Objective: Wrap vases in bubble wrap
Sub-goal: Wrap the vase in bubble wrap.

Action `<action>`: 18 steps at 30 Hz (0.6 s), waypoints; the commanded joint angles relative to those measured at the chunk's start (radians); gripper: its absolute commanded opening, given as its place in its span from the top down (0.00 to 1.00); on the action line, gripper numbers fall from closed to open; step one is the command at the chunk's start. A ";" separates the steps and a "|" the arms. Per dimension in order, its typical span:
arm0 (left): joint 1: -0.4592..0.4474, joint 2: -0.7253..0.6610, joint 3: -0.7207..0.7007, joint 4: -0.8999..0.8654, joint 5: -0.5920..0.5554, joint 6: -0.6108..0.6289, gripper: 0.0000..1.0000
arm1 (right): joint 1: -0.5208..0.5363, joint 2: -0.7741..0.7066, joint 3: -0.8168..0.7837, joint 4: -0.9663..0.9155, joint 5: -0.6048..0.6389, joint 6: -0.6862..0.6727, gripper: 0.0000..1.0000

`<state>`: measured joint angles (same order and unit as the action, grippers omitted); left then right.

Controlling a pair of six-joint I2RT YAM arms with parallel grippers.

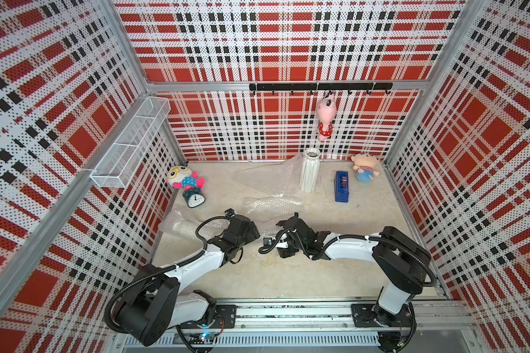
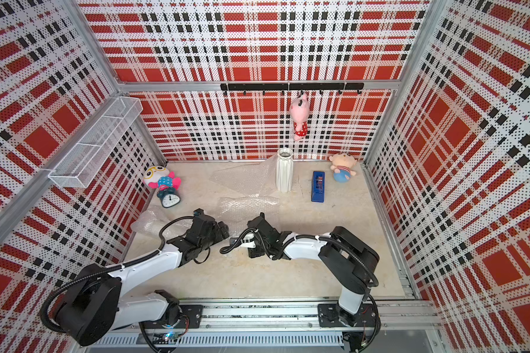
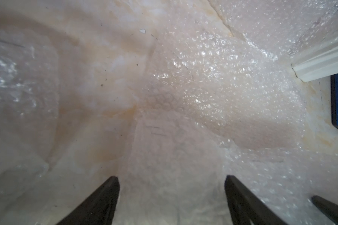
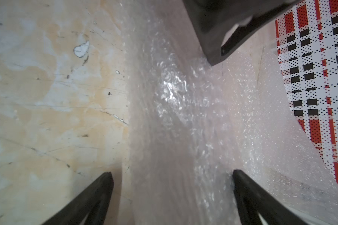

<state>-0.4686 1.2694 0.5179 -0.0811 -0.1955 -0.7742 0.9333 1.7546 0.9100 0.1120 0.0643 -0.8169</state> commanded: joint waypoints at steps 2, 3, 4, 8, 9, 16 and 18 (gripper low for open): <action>0.032 0.039 0.033 -0.010 0.014 0.051 0.12 | -0.011 0.061 0.007 -0.111 0.020 -0.026 0.02; 0.039 0.045 0.037 -0.006 0.018 0.057 0.12 | -0.011 0.069 0.012 -0.117 0.027 -0.027 0.01; 0.043 0.051 0.042 -0.001 0.020 0.062 0.12 | -0.013 0.073 0.015 -0.121 0.034 -0.030 0.02; 0.058 0.081 0.064 0.008 0.033 0.075 0.12 | -0.017 0.092 0.018 -0.121 0.055 -0.028 0.02; 0.060 0.089 0.069 0.012 0.035 0.078 0.12 | -0.017 0.096 0.017 -0.121 0.057 -0.028 0.03; 0.092 0.094 0.096 -0.005 0.046 0.090 0.11 | -0.017 0.125 0.032 -0.110 0.091 -0.028 0.16; 0.110 0.063 0.100 -0.021 0.042 0.088 0.10 | -0.017 0.125 0.041 -0.113 0.093 -0.017 0.21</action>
<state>-0.3824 1.3674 0.5922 -0.0765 -0.1543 -0.7040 0.9237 1.8317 0.9703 0.1303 0.1547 -0.8509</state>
